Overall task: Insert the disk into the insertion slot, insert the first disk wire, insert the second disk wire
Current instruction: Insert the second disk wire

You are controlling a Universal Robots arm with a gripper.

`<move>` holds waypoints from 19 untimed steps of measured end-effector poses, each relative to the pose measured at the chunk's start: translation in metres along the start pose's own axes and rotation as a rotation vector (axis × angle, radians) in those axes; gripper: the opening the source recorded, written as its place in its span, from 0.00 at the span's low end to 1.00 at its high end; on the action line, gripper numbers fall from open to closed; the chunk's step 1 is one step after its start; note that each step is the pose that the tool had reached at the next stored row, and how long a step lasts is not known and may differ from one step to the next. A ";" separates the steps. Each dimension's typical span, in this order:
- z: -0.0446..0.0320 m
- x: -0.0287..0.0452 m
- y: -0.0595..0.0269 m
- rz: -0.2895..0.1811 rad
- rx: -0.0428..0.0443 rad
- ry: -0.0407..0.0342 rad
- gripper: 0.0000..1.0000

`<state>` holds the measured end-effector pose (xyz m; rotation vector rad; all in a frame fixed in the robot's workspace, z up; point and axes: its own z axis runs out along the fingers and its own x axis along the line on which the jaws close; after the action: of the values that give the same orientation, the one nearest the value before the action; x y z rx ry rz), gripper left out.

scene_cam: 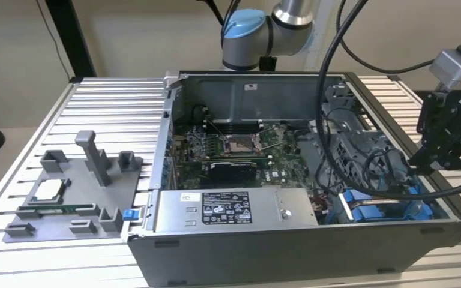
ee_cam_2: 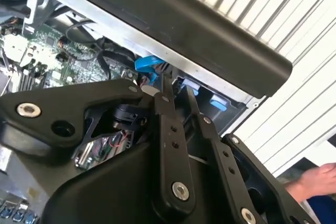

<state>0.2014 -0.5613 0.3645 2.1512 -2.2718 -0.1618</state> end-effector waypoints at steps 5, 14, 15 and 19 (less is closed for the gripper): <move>0.0032 0.0031 -0.0006 0.009 -0.0010 -0.0182 1.00; 0.0036 0.0040 0.0014 0.039 -0.0024 -0.0682 0.00; 0.0019 0.0039 0.0015 0.040 -0.0044 -0.0684 0.00; -0.0056 0.0036 0.0021 0.041 -0.0143 -0.0690 0.00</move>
<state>0.1996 -0.5652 0.3700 2.1233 -2.3414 -0.2549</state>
